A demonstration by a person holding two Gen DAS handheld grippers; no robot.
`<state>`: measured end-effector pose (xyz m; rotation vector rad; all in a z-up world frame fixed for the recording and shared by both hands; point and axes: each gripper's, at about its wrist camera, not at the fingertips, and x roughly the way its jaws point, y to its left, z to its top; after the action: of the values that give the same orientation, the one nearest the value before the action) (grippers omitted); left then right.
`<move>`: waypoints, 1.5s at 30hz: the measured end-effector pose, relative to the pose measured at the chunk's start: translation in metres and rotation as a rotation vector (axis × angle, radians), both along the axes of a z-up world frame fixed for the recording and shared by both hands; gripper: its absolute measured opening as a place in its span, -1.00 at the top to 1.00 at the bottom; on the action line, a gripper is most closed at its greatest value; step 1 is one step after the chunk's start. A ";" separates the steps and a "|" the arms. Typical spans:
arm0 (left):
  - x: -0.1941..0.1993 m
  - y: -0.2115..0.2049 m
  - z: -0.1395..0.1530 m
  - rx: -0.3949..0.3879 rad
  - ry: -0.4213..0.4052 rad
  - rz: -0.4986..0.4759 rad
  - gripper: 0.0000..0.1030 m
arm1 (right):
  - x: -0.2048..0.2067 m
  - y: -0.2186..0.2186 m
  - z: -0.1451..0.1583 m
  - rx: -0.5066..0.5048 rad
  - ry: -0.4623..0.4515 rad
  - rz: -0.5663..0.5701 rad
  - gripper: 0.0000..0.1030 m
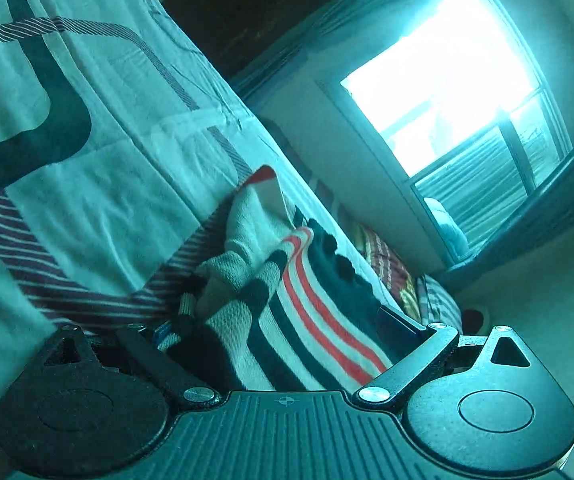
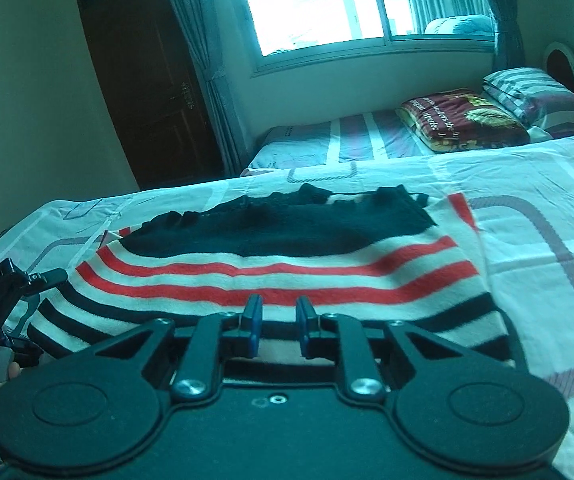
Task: Fold small clothes
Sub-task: 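Grasp the striped edge of the sweater with both grippers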
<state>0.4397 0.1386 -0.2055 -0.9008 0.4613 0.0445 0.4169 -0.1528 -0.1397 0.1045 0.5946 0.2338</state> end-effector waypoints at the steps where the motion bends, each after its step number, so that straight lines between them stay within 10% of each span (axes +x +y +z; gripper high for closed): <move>1: 0.003 0.004 0.000 -0.008 -0.008 0.008 -0.85 | 0.004 0.004 -0.002 -0.008 -0.001 0.008 0.64; 4: 0.010 0.018 -0.007 -0.017 0.031 0.042 -0.18 | 0.016 0.013 -0.007 -0.019 0.003 0.019 0.66; 10: 0.014 0.038 -0.022 -0.069 0.034 -0.004 0.38 | 0.031 0.021 -0.020 -0.026 0.023 0.009 0.71; 16: 0.004 0.036 -0.024 -0.122 0.016 -0.002 0.35 | 0.033 0.028 -0.025 -0.028 0.028 0.024 0.71; 21: -0.028 0.024 -0.015 -0.163 -0.037 0.039 -0.56 | 0.027 0.027 -0.018 -0.026 0.022 0.034 0.71; 30: -0.046 0.007 -0.023 -0.176 -0.038 0.067 -0.55 | 0.021 0.018 -0.014 -0.010 0.023 0.013 0.71; 32: -0.032 0.011 -0.027 -0.220 -0.055 0.079 -0.36 | 0.022 0.019 -0.017 -0.012 0.031 0.012 0.71; 35: -0.010 0.019 -0.047 -0.288 0.000 0.127 0.51 | 0.025 0.024 -0.020 -0.026 0.030 0.020 0.74; 45: -0.004 0.020 -0.056 -0.341 -0.013 0.119 0.56 | 0.035 0.041 -0.030 -0.067 0.045 0.070 0.92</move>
<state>0.4362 0.1582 -0.2619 -1.2629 0.4089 0.0703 0.4518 -0.1123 -0.1695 0.0246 0.6513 0.2798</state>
